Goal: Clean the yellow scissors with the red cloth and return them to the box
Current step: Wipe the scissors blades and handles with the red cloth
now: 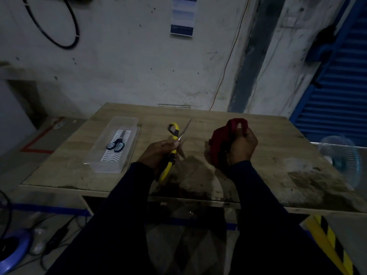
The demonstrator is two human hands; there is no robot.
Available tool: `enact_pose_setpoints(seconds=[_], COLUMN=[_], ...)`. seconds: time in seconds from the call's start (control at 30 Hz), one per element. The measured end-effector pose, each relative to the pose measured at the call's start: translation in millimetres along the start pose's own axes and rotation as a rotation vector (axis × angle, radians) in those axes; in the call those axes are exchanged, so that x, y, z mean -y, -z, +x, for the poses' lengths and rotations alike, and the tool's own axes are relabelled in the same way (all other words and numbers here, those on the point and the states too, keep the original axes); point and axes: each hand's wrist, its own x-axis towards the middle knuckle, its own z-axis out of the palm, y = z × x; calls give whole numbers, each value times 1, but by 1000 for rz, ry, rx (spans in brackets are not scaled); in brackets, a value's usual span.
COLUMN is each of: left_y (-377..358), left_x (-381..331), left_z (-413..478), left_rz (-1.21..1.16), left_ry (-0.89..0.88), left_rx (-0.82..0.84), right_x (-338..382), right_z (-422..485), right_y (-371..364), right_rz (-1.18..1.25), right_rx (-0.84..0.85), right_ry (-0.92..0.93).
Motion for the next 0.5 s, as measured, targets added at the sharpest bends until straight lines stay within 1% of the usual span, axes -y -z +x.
enact_pose_setpoints(seconds=[0.07,0.13,0.2,0.23,0.3,0.4,0.47,0.5], left_y=[-3,-8,-12,-12,-14,-15,-13,-11], left_x=[2,3,6,8,14,19,24,26], left_z=[-1,-4,-5,-5,-4,-3,3,6], left_rz=[76,142,194,221,251,272,283,296], left_ry=[-65,-75,-85,-103,-137,-140,-138,-144], left_rx=[-110,-167,-194,-209,-229,-247,-258,-260], right_x=[-4,-12,-18,-18,-20,-23,-22,-20], right_z=[-4,-10,-17,-20,-22,-25,-29,-31], right_y=[0,0,0,-1,-1,-3,-8,-11], right_rz=[-3,-155,-348,-423,-478,-473,-526,-559], right_rx=[126,273,385,411,447,515,551,544], right_ry=[-111,-203,-214,-217,-234,-255,-250,-242])
